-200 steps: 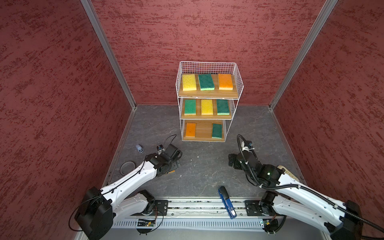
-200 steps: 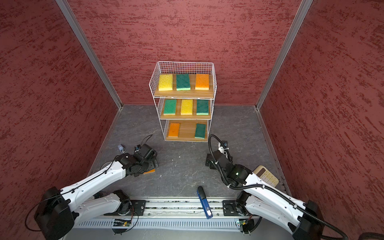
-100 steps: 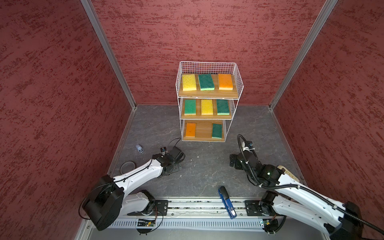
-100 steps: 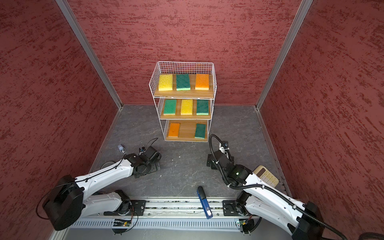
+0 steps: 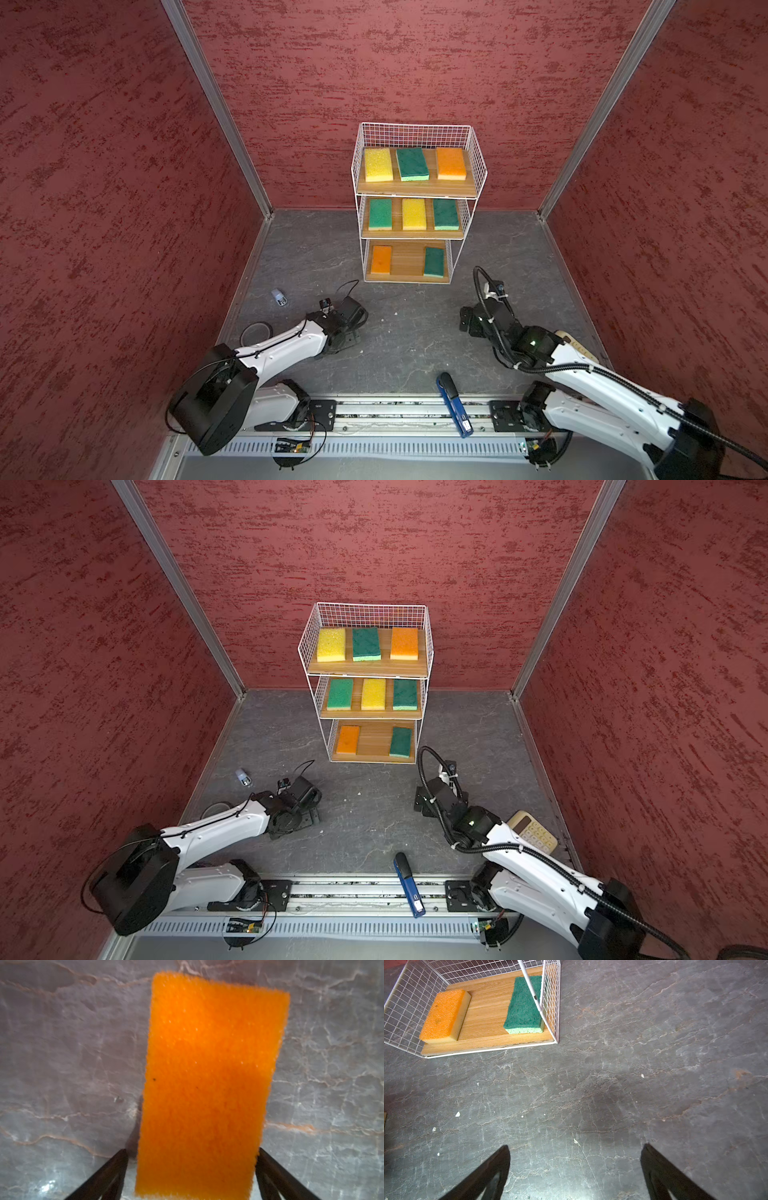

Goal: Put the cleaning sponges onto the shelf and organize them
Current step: 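Lift the orange sponge and carry it with the left gripper into the bottom shelf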

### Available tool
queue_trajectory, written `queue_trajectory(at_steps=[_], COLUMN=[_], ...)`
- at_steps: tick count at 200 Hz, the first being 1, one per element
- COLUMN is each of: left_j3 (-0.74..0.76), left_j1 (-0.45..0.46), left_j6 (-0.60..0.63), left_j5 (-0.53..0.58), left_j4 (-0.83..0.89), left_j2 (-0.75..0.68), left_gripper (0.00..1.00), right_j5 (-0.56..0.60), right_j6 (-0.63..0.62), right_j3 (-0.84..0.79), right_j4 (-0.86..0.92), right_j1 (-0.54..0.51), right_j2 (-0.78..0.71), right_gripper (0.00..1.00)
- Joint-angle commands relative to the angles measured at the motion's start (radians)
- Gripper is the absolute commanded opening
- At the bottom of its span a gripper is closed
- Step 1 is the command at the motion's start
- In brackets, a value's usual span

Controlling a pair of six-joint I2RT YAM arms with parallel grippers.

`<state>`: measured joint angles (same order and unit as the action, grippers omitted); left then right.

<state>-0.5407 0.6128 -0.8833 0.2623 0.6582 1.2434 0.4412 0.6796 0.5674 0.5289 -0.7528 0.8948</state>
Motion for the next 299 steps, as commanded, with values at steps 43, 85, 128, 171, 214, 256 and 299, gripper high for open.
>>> queue_trajectory(at_steps=[43, 85, 128, 171, 214, 256, 299], left_j3=[-0.006, 0.048, 0.025, -0.061, -0.196, -0.37, -0.515], left_j1=[-0.004, -0.003, 0.076, 0.188, 0.224, 0.229, 0.212], left_j6=[0.057, 0.034, 0.058, 0.11, 0.288, 0.391, 0.449], left_j5=[-0.032, -0.056, -0.038, 0.006, 0.005, 0.023, 0.044], left_j4=[-0.052, -0.101, -0.087, -0.139, -0.312, -0.374, -0.41], left_j2=[0.062, 0.047, -0.001, -0.027, 0.106, 0.311, 0.455], left_gripper=[0.79, 0.67, 0.59, 0.61, 0.61, 0.62, 0.62], right_j5=[-0.025, -0.03, -0.03, -0.022, -0.035, -0.056, -0.074], right_j6=[0.014, 0.02, 0.03, 0.024, 0.037, 0.042, 0.026], right_j3=[-0.013, -0.023, -0.04, -0.054, -0.086, -0.093, -0.09], right_j4=[-0.026, -0.019, -0.006, 0.017, 0.033, 0.033, 0.031], right_j1=[0.017, 0.02, 0.021, 0.021, 0.021, 0.021, 0.021], right_j2=[-0.002, -0.005, -0.031, -0.069, -0.119, -0.147, -0.145], right_gripper=[0.99, 0.99, 0.98, 0.98, 0.96, 0.96, 0.96])
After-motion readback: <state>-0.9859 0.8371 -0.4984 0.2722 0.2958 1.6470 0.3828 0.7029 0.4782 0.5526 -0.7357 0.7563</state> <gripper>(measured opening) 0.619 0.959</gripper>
